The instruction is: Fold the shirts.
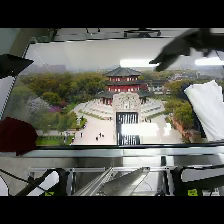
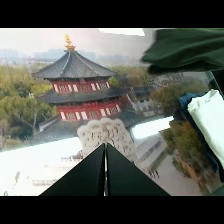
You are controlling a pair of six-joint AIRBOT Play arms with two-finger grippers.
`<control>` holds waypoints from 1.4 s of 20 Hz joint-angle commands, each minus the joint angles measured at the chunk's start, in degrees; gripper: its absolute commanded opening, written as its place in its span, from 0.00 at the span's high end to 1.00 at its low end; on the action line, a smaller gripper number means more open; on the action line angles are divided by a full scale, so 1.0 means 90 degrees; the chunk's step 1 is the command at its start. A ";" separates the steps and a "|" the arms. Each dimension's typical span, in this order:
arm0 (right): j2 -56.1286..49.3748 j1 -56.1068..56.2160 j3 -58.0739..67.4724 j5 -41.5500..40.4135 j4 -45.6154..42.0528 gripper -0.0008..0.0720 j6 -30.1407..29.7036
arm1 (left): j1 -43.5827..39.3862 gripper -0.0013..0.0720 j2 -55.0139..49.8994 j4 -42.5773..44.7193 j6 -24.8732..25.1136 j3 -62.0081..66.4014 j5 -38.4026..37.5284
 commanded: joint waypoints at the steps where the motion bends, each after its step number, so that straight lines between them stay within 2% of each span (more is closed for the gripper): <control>1: 0.0928 -0.1722 -0.0007 0.1987 -0.2055 0.96 0.1234 | 0.0007 0.96 0.0005 0.0000 -0.0002 0.0000 -0.0209; 4: 0.1285 -0.2623 -0.0391 0.3704 -0.4316 0.97 0.1071 | 0.0005 0.96 0.0005 0.0002 -0.0005 0.0000 -0.0389; 6: 0.1559 -0.3123 -0.1090 0.3937 -0.4877 0.96 0.0661 | 0.0005 0.96 0.0005 0.0000 -0.0005 0.0000 -0.0425; 10: 0.1945 -0.3718 -0.2929 0.3568 -0.5452 0.96 0.0551 | 0.0005 0.96 0.0005 0.0000 -0.0005 0.0000 -0.0430; 14: 0.1962 -0.3721 -0.4393 0.2871 -0.5503 0.96 0.0590 | 0.0007 0.96 0.0005 0.0002 -0.0005 -0.0002 -0.0418; 15: 0.1960 -0.3721 -0.4592 0.2669 -0.5513 0.95 0.0595 | 0.0005 0.96 0.0002 0.0002 -0.0005 0.0000 -0.0415; 16: 0.1936 -0.3721 -0.4685 0.2565 -0.5535 0.90 0.0590 | 0.0005 0.96 0.0002 0.0000 -0.0005 0.0000 -0.0415; 17: 0.1916 -0.3721 -0.4687 0.2562 -0.5554 0.58 0.0551 | 0.0007 0.96 0.0005 0.0000 -0.0005 0.0000 -0.0415; 18: 0.1919 -0.3721 -0.4668 0.2589 -0.5549 0.08 0.0542 | 0.0007 0.96 0.0005 0.0000 -0.0005 0.0000 -0.0415; 19: 0.1916 -0.3721 -0.4568 0.2684 -0.5493 0.03 0.0525 | 0.0005 0.96 0.0005 -0.0002 -0.0005 0.0000 -0.0415; 22: 0.1916 -0.3718 -0.3750 0.3038 -0.4607 0.05 0.0529 | 0.0005 0.96 0.0005 -0.0017 -0.0007 0.0000 -0.0274; 23: 0.1916 -0.3713 -0.3364 0.3087 -0.4092 0.24 0.0563 | 0.0005 0.96 0.0007 -0.0027 -0.0027 0.0000 -0.0194; 24: 0.1916 -0.3691 -0.2946 0.3082 -0.3410 0.53 0.0571 | 0.0005 0.96 0.0015 -0.0024 -0.0056 0.0000 -0.0148; 25: 0.1916 -0.3616 -0.2613 0.3038 -0.2841 0.67 0.0571 | 0.0005 0.96 0.0019 -0.0022 -0.0107 0.0000 -0.0143; 26: 0.1919 -0.3495 -0.2334 0.2985 -0.2409 0.89 0.0571 | 0.0005 0.96 0.0027 -0.0019 -0.0146 0.0000 -0.0163; 27: 0.1945 -0.3291 -0.2144 0.2854 -0.2064 0.96 0.0539 | 0.0005 0.97 0.0046 -0.0019 -0.0148 0.0000 -0.0204; 28: 0.2052 -0.3028 -0.2118 0.2545 -0.1872 0.96 0.0415 | 0.0005 0.97 0.0090 0.0007 -0.0187 -0.0002 -0.0250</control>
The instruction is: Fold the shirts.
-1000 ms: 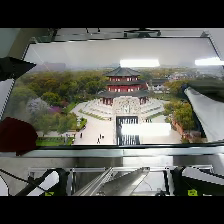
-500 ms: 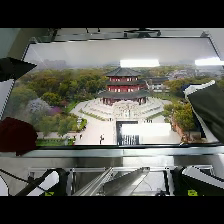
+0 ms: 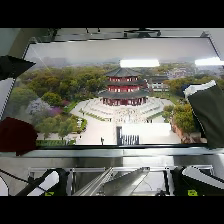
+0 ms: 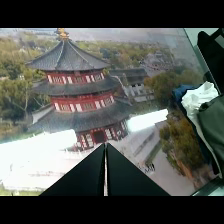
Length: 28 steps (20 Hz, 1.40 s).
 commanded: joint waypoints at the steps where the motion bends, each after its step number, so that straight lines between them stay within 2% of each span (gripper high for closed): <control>1: 0.0226 0.0714 0.0520 -0.0709 0.1258 0.96 -0.0267 | 0.0002 0.97 0.0114 0.0012 -0.0143 -0.0002 -0.0080; 4: 0.0729 0.1950 0.0231 -0.1409 0.1243 0.96 -0.0809 | -0.0202 0.97 0.0602 0.0012 -0.0197 -0.0384 -0.0109; 7: 0.1503 0.3075 -0.0704 -0.1540 0.1166 0.96 -0.1494 | -0.0758 0.97 0.1620 0.0243 -0.0197 -0.1826 0.0325; 11: 0.2958 0.4369 -0.3113 -0.1593 0.1122 0.96 -0.2181 | -0.1741 0.97 0.3036 0.0563 -0.0316 -0.4537 0.0743; 15: 0.3874 0.5285 -0.5304 -0.2579 0.1124 0.96 -0.2261 | -0.2596 0.97 0.3857 0.0549 -0.0474 -0.6564 0.1773; 19: 0.3837 0.5319 -0.5486 -0.2880 0.1200 0.96 -0.2331 | -0.3065 0.97 0.3810 0.0546 -0.0493 -0.6824 0.1923; 28: 0.3825 0.5319 -0.5486 -0.2659 0.1365 0.96 -0.2327 | -0.3988 0.97 0.2186 0.0515 -0.0457 -0.5872 0.2084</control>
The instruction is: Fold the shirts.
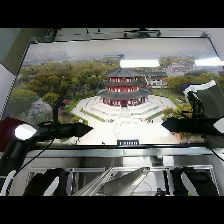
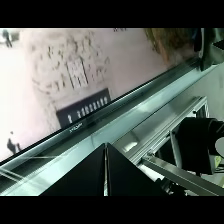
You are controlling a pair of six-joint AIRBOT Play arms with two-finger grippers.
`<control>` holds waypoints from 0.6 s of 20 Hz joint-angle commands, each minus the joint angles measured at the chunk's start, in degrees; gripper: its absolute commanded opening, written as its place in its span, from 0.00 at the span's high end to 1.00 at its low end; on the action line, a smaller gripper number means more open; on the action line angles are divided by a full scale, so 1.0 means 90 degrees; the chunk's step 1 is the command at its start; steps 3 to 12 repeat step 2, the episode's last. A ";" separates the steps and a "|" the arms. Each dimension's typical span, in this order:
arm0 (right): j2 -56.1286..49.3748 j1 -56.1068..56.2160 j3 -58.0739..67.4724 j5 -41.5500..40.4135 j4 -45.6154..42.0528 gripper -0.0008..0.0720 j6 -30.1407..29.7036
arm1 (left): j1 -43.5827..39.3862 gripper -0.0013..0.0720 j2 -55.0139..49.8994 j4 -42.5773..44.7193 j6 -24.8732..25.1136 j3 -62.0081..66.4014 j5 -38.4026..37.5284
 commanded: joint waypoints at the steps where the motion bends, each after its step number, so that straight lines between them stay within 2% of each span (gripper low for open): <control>1: 0.0007 0.0010 -0.0019 0.0012 0.0022 0.96 -0.0010 | -0.0457 0.97 -0.0539 -0.0005 0.0024 0.0350 0.0228; 12: 0.0007 0.0010 -0.0019 0.0012 0.0022 0.96 -0.0010 | -0.0578 0.97 -0.0622 -0.0005 0.0024 0.0427 0.0350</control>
